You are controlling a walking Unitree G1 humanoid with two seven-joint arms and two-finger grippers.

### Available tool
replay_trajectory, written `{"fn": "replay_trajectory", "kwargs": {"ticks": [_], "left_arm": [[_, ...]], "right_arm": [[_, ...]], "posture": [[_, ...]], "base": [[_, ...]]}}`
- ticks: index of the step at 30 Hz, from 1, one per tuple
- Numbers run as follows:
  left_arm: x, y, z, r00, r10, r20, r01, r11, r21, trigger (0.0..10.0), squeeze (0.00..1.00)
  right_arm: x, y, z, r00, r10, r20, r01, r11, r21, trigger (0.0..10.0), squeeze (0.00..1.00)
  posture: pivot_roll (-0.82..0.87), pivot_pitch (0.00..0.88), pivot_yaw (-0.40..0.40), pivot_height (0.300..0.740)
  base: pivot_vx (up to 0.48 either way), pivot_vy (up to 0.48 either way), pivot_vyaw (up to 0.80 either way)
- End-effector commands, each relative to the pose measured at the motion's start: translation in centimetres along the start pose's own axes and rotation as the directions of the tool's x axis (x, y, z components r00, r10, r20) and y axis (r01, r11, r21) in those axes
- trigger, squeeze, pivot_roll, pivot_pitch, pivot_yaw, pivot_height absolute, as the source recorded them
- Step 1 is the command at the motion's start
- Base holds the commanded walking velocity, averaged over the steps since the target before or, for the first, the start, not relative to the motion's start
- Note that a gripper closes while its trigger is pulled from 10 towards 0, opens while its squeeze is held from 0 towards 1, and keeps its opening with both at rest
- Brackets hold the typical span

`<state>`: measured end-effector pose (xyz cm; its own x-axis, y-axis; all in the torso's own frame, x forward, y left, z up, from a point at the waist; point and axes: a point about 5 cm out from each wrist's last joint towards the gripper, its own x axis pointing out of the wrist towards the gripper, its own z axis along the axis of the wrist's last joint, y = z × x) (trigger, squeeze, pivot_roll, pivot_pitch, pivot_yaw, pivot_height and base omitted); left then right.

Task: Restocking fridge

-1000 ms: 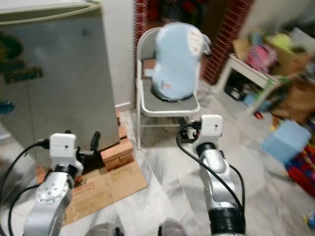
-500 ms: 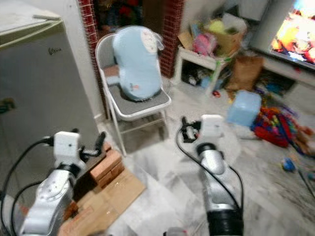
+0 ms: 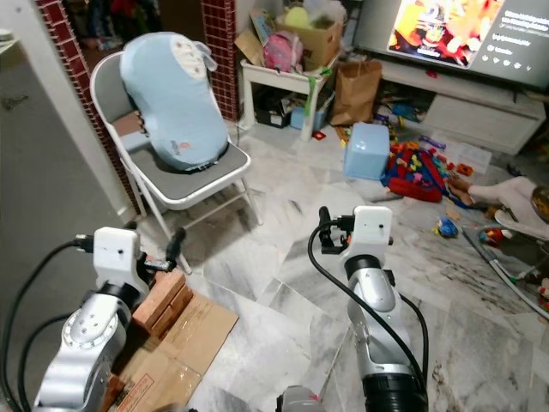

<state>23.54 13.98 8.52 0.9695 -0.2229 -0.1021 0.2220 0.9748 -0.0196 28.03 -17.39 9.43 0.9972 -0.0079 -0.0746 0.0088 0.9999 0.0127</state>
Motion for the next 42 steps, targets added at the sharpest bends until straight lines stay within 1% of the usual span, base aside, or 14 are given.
{"fn": "replay_trajectory", "kwargs": {"ticks": [1,5,8,12,17,24,42], "left_arm": [[-0.14,0.09,0.61,1.0,-0.009,0.028,0.009,1.0,0.0,10.0,0.0],[-0.2,0.03,0.56,1.0,-0.009,0.027,0.009,1.0,0.001,10.0,0.0],[-0.08,0.06,0.52,1.0,0.004,0.025,-0.005,1.0,0.005,10.0,0.0],[-0.02,-0.04,0.52,1.0,-0.007,0.027,0.007,1.0,0.002,10.0,0.0],[0.15,-0.41,0.54,0.999,-0.037,0.031,0.038,0.999,-0.021,10.0,0.0],[0.02,-0.55,0.66,0.998,-0.052,0.043,0.054,0.998,-0.044,10.0,0.0],[0.17,-0.71,0.85,0.996,-0.073,0.053,0.076,0.995,-0.057,10.0,0.0]], "right_arm": [[0.23,0.05,0.74,1.0,-0.001,0.027,0.001,1.0,-0.008,10.0,0.0],[0.33,-0.01,0.77,1.0,0.0,0.027,0.0,1.0,-0.013,10.0,0.0],[0.35,-0.04,0.76,1.0,0.001,0.027,-0.001,1.0,-0.017,10.0,0.0],[0.38,-0.06,0.78,1.0,0.003,0.028,-0.002,1.0,-0.019,10.0,0.0],[0.56,-0.1,0.99,0.999,0.005,0.032,-0.004,1.0,-0.025,10.0,0.0],[0.58,-0.1,1.02,0.999,0.008,0.037,-0.007,0.999,-0.031,10.0,0.0],[0.65,0.15,1.29,0.999,0.01,0.052,-0.009,0.999,-0.036,10.0,0.0]], "posture": [[-0.01,0.0,-0.01,0.74],[-0.01,0.0,-0.011,0.74],[-0.01,0.0,-0.011,0.74],[-0.01,0.0,-0.015,0.74],[-0.01,0.0,-0.02,0.74],[-0.01,0.0,-0.019,0.74],[-0.02,0.0,-0.012,0.74]], "base": [[0.244,0.0,-0.8],[0.286,0.0,-0.8],[0.0,0.0,-0.8],[0.0,0.0,-0.8],[0.0,0.0,-0.8],[0.0,0.0,-0.8],[0.0,0.0,-0.8]]}}
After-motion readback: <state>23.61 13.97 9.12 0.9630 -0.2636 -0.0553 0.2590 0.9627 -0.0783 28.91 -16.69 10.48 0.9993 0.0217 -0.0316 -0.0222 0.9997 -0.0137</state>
